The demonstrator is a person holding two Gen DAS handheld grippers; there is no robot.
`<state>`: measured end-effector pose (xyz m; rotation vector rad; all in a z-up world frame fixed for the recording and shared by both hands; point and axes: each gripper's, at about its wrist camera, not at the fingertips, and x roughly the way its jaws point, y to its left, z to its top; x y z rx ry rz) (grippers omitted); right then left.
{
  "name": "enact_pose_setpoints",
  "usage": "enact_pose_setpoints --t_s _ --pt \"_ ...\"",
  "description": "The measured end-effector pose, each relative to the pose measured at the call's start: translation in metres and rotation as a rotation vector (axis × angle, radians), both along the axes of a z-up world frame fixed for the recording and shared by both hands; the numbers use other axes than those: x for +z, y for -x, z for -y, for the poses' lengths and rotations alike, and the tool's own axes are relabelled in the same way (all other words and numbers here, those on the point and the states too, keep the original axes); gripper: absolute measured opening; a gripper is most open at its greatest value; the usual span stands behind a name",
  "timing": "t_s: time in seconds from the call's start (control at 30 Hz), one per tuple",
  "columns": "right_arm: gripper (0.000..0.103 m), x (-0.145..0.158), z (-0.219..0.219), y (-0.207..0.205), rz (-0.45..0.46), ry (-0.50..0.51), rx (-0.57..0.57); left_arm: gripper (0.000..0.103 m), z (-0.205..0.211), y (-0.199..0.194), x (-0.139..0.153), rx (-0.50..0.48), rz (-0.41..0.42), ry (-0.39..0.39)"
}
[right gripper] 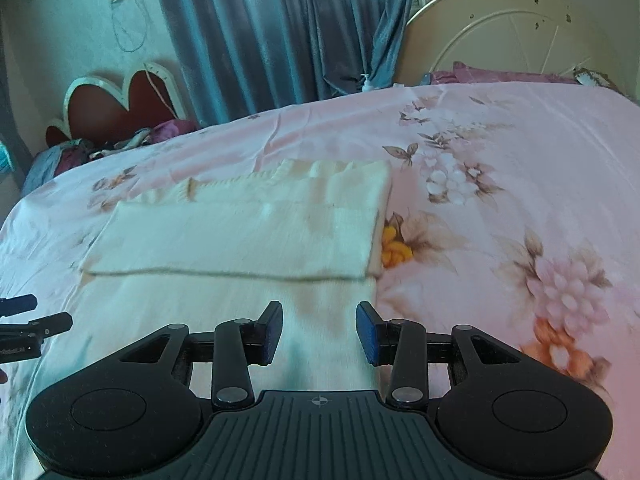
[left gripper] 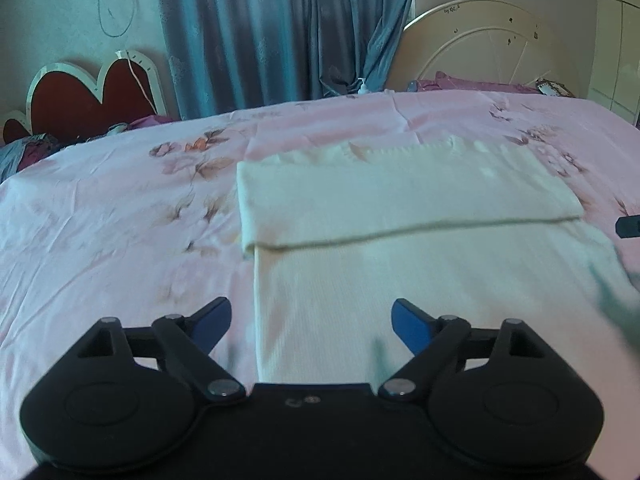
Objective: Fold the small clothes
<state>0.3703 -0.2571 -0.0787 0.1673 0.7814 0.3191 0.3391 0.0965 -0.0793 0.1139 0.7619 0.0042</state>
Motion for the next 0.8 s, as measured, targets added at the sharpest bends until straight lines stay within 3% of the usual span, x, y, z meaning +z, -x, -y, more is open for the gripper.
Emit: enact_pose_setpoints --t_s 0.07,0.17,0.23,0.27,0.37,0.67,0.8 --pt "0.041 0.003 0.005 0.015 -0.002 -0.014 0.008 0.076 -0.001 0.017 0.001 -0.001 -0.010 0.018" --pt "0.041 0.003 0.015 0.042 -0.009 -0.044 0.024 0.074 -0.006 0.047 -0.001 0.008 -0.026 0.038" --pt "0.048 0.000 0.023 0.061 -0.001 -0.034 0.028 0.071 -0.014 0.069 -0.005 0.020 -0.041 0.062" --pt "0.055 -0.003 0.028 0.070 -0.002 -0.032 0.034 0.068 -0.019 0.082 -0.008 0.026 -0.059 0.074" --pt "0.056 -0.014 0.041 0.095 -0.036 -0.040 0.046 0.055 -0.027 0.111 -0.017 0.044 -0.102 0.091" --pt "0.056 -0.044 0.075 0.160 -0.152 -0.163 0.083 0.054 -0.034 0.171 -0.023 0.057 -0.129 0.205" --pt "0.056 -0.050 0.086 0.179 -0.179 -0.222 0.096 0.053 -0.041 0.187 -0.025 0.060 -0.137 0.290"
